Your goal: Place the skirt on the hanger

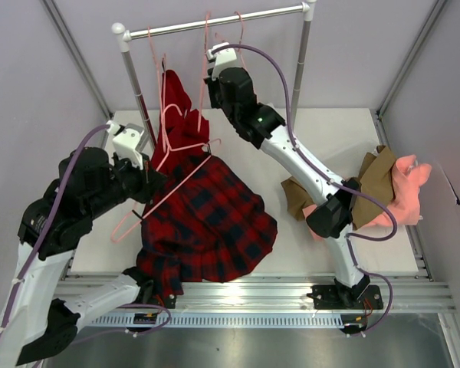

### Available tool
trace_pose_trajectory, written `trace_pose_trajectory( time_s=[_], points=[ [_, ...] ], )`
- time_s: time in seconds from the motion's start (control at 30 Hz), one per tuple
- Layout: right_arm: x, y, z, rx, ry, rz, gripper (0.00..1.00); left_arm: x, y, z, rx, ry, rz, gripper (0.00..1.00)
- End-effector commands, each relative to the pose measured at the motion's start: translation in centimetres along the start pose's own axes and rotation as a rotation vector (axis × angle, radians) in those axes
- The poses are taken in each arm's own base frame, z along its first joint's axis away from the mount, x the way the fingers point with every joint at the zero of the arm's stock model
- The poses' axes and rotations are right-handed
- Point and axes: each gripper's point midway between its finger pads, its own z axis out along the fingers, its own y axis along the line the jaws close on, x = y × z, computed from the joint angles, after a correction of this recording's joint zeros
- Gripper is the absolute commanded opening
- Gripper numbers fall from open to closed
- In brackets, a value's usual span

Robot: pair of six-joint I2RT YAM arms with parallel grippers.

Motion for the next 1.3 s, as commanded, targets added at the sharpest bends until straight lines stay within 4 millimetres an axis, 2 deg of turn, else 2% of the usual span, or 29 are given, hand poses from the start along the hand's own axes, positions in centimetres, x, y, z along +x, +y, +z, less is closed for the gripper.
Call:
trace_pose_trajectory(
  time_s=[0.0,0.1,0.23,0.43,0.5,0.53,0.57,0.6,0.7,0.8,0.83,0.97,1.0,1.03,1.07,1.1,1.17,1.27],
  points=[
    [-4.1,-3.3,-0.8,0.128,-0.096,0.042,0.0,-3.2,0.1,-1.3,-0.021,-0.107,-0.015,0.0],
    [-4.8,-5.3,-0.9,0.163,-0.112,0.058,0.0,-4.0,0.0,-1.5,-0.016,-0.122,-0.006,0.0],
    [-5.8,-7.2,-1.1,0.194,-0.135,0.053,0.0,-4.0,-0.3,-1.3,0.001,-0.112,0.0,0.0],
    [-6.1,-7.0,-1.7,0.155,-0.12,0.062,0.01,-2.7,-0.8,-0.5,0.035,-0.067,0.002,0.0],
    [-6.8,-6.4,-2.5,0.111,-0.122,0.082,0.12,-2.5,-0.8,-0.3,0.034,-0.058,0.005,0.0],
    [-6.8,-6.1,-2.9,0.091,-0.112,0.082,0.33,-2.2,-0.7,-0.1,0.031,-0.046,0.006,0.0],
    [-7.9,-5.6,-3.9,0.049,-0.126,0.089,0.41,-2.1,-0.6,0.1,0.026,-0.043,0.009,0.0],
    [-8.2,-5.0,-4.3,0.022,-0.127,0.12,0.56,-1.9,-0.6,0.2,0.025,-0.036,0.012,0.0],
    [-10.2,-3.3,-6.5,-0.049,-0.158,0.138,0.71,-1.5,-0.5,0.7,0.022,-0.024,0.015,0.0],
    [-11.5,-0.8,-8.2,-0.105,-0.191,0.129,0.79,-1.3,-0.4,0.7,0.018,-0.024,0.018,0.0],
    [-11.9,0.6,-8.7,-0.13,-0.205,0.129,0.8,-1.4,-0.4,0.7,0.019,-0.029,0.018,0.0],
    [-12.1,2.2,-8.2,-0.147,-0.225,0.161,0.81,-1.4,-0.4,0.3,0.022,-0.039,0.023,0.0],
    [-11.9,2.3,-7.9,-0.141,-0.226,0.171,0.81,-1.4,-0.4,0.1,0.022,-0.045,0.023,0.0],
    [-10.5,2.3,-6.5,-0.105,-0.202,0.171,0.81,-1.2,-0.3,0.2,0.02,-0.04,0.024,0.0],
    [-11.3,1.9,-6.5,-0.085,-0.22,0.188,0.8,-1.2,-0.3,0.1,0.019,-0.041,0.023,0.0],
    [-9.8,2.1,-5.3,-0.062,-0.19,0.177,0.79,-1.1,-0.3,-0.1,0.018,-0.043,0.024,0.0],
    [-9.5,1.1,-4.8,0.007,-0.191,0.182,0.78,-1.0,-0.2,-0.3,0.014,-0.043,0.024,0.0],
    [-8.0,0.5,-3.6,0.069,-0.173,0.17,0.76,-1.1,-0.2,-0.8,0.014,-0.056,0.024,0.0]
  ],
)
